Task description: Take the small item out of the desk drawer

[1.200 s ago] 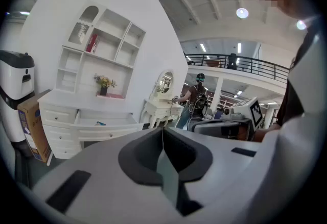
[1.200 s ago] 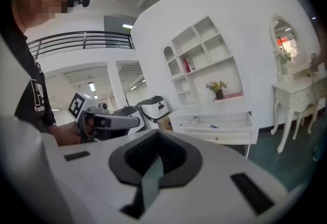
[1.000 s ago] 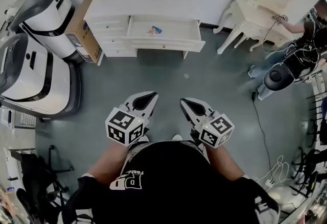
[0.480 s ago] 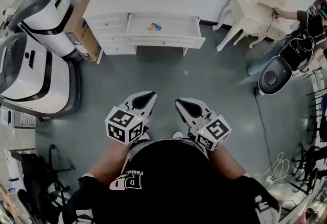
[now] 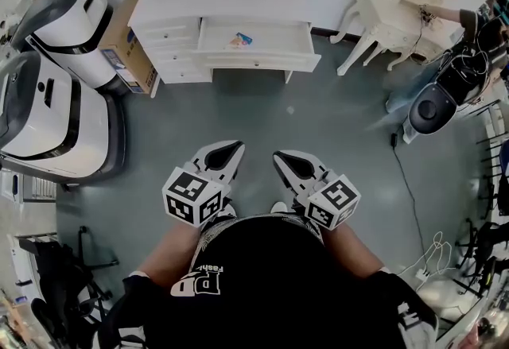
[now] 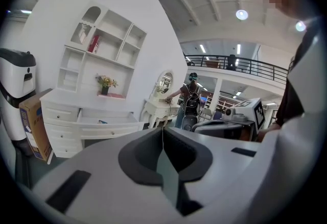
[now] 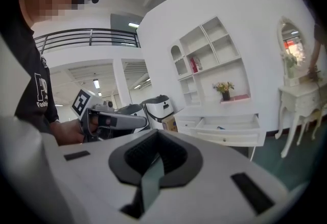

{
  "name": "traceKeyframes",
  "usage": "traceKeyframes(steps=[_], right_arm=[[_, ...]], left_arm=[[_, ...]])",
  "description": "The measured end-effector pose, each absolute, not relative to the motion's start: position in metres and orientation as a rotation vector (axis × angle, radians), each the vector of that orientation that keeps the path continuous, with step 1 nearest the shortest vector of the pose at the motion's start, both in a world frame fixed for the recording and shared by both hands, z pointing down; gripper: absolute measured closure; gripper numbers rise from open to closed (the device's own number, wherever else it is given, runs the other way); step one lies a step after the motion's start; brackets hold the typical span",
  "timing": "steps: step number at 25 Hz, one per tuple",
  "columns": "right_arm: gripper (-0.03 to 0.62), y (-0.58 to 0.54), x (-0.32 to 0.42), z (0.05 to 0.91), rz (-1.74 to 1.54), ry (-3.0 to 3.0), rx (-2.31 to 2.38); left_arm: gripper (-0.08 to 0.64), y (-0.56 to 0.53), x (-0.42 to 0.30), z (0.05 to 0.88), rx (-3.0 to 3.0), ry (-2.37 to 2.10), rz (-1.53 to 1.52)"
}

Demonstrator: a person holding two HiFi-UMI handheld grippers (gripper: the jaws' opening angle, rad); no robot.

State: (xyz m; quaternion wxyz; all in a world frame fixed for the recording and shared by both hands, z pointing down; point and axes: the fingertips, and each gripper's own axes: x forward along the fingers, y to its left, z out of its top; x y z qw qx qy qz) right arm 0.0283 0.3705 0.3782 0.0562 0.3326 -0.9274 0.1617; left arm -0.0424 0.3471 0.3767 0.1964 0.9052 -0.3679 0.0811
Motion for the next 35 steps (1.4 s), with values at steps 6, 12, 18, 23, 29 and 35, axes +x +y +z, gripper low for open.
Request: traceKeyframes(steps=[6,12,18,23,29,35], right_arm=[[0.583,0.37,0.011,0.379,0.485,-2.813,0.997],[0.584,0.371,-0.014,0.38,0.492,-2.815,1.002],[0.583,0.369,-0.041,0.381,0.494,-2.815,1.017],[0.583,0.372,-0.06,0.384,0.497,-2.803,1.034],[0.584,0.375,-0.068,0.384,0.496,-2.779,1.053],[0.583,0.376,-0.068,0.385,0.5,-2.767,1.061]], left_arm=[[0.543,0.349,-0.059,0.382,2.547,-1.038,0.255],[0.543,0.35,-0.083,0.38,2.555,-1.039,0.257],[0.543,0.349,-0.109,0.382,2.563,-1.024,0.262],[0.543,0.351,-0.129,0.387,2.563,-1.017,0.258],[0.543,0.355,-0.137,0.391,2.563,-0.992,0.251],[0.543,0.353,-0.138,0.39,2.566,-0.986,0.242]])
